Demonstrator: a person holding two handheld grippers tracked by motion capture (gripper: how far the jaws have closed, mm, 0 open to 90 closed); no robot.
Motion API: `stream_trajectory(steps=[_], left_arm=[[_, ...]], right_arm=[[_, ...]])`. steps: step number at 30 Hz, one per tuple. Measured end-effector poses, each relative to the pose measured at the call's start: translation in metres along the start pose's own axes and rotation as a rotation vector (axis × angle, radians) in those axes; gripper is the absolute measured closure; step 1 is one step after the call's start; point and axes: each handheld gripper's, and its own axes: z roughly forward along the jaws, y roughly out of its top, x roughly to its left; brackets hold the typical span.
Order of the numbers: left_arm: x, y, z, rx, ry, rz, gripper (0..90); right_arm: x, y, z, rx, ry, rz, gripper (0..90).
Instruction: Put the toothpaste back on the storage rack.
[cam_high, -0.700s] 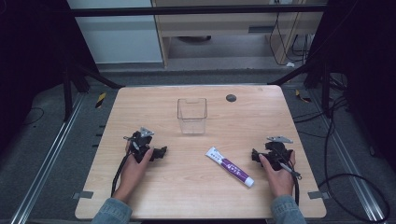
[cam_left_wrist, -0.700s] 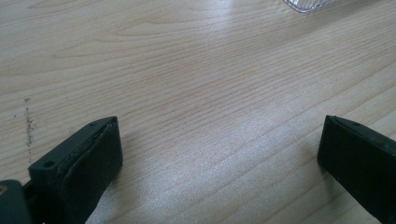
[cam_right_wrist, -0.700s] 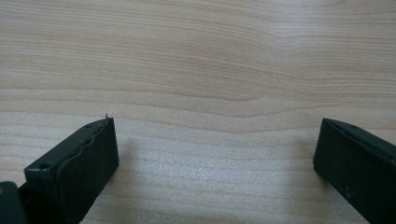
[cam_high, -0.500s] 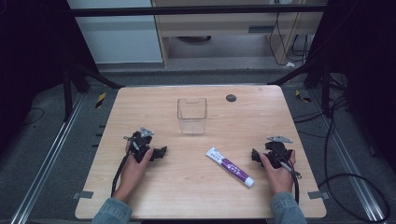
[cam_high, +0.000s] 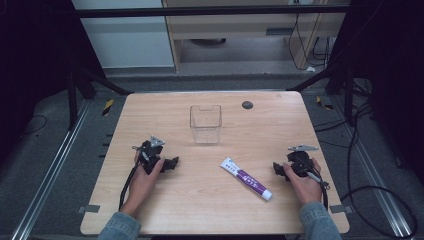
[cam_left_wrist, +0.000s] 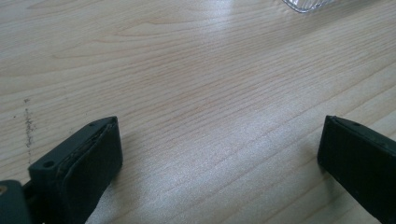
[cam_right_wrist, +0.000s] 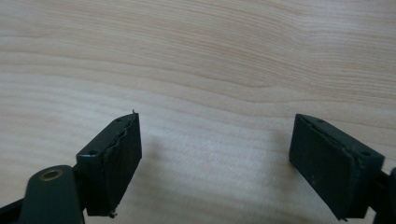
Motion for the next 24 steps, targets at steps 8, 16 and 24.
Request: stream_trajectory(steps=[8,16,24], left_arm=[[0.000,0.000,0.000,0.000,0.000,0.000,0.0],[0.000,0.000,0.000,0.000,0.000,0.001,0.0],[0.000,0.000,0.000,0.001,0.000,0.000,0.0]], right_arm=[[0.021,0.005,-0.034,-0.017,0.033,-0.139,18.7],[0.053,0.013,-0.048,0.016,0.119,-0.228,18.4],[0.082,0.030,-0.044,0.067,0.180,-0.305,30.1]])
